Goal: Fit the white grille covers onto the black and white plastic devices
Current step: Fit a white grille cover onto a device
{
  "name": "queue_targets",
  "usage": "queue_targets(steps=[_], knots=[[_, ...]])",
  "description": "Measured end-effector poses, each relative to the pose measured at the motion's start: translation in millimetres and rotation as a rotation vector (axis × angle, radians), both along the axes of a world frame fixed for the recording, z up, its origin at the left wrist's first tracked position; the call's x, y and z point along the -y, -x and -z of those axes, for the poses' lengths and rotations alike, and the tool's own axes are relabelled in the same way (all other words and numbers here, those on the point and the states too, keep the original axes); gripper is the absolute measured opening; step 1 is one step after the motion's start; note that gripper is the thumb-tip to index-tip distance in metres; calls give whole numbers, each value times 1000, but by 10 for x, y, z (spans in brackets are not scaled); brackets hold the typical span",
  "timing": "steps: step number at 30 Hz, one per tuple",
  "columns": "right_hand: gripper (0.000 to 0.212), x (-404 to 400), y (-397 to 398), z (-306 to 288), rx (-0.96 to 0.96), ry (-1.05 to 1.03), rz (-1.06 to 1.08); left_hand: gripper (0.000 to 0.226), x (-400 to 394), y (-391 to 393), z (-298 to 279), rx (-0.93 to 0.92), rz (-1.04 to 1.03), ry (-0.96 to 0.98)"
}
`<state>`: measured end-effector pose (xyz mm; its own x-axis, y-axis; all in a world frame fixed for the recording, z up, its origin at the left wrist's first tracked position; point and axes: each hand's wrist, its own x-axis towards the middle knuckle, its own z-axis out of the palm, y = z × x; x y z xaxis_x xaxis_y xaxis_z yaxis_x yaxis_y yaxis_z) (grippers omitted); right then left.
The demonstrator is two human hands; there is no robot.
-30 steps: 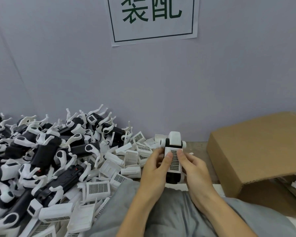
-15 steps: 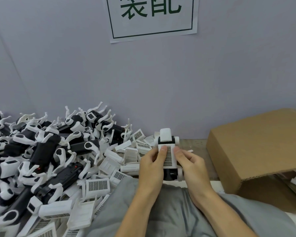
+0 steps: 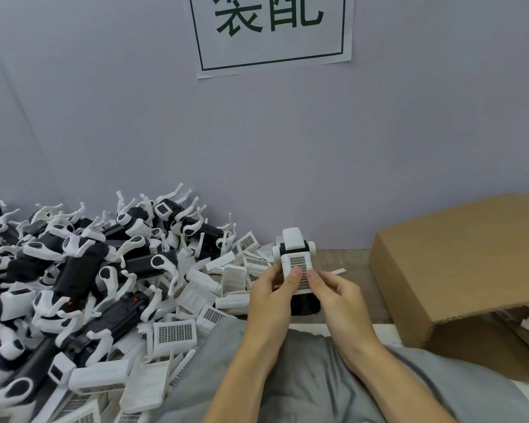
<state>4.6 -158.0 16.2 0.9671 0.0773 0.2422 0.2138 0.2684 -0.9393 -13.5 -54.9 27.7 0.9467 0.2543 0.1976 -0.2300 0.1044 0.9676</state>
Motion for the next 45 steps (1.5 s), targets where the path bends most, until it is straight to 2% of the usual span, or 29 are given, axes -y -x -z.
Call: queue_targets(steps=[3, 7, 11, 15, 18, 21, 24, 26, 30, 32, 36, 39, 42, 45], knots=[[25, 4, -17, 32, -8, 114, 23, 25, -9, -11, 24, 5, -32, -88], [22, 16, -27, 38, 81, 172, 90, 32, -1, -7, 14, 30, -88, -237], [26, 21, 4, 20, 179, 161, 142, 32, -20, 19, -27, 67, -68, -222], [15, 7, 40, 3, 258, 182, 186, 20, -11, 21, -32, 43, -60, -93], [28, -2, 62, -10, 288, 229, 167, 19, -21, 6, -23, -20, -150, -15], [32, -7, 116, -22, 423, 430, 201, 15, -52, -5, -26, -85, -55, 106], [40, -21, 161, -26, 580, 599, 150, 32, -82, -3, -41, -134, -47, 222], [37, -27, 188, -47, 617, 574, 167, 34, -114, -5, -52, -135, -21, 372], [34, 1, 218, -83, 660, 413, 255, 38, -134, 56, -129, -112, 170, 807], [27, 10, 210, -90, 679, 383, 250, 42, -153, 75, -153, -67, 228, 880], [14, -25, 207, -88, 674, 400, 275, 48, -193, 92, -154, -66, 245, 855], [20, -35, 203, -38, 611, 414, 239, 45, -197, 73, -128, -73, 191, 843], [24, -57, 200, -30, 464, 377, 120, 41, -202, 68, -120, -60, 159, 787], [17, -59, 190, -38, 229, 257, -64, 61, -176, 68, -99, -83, 199, 681]])
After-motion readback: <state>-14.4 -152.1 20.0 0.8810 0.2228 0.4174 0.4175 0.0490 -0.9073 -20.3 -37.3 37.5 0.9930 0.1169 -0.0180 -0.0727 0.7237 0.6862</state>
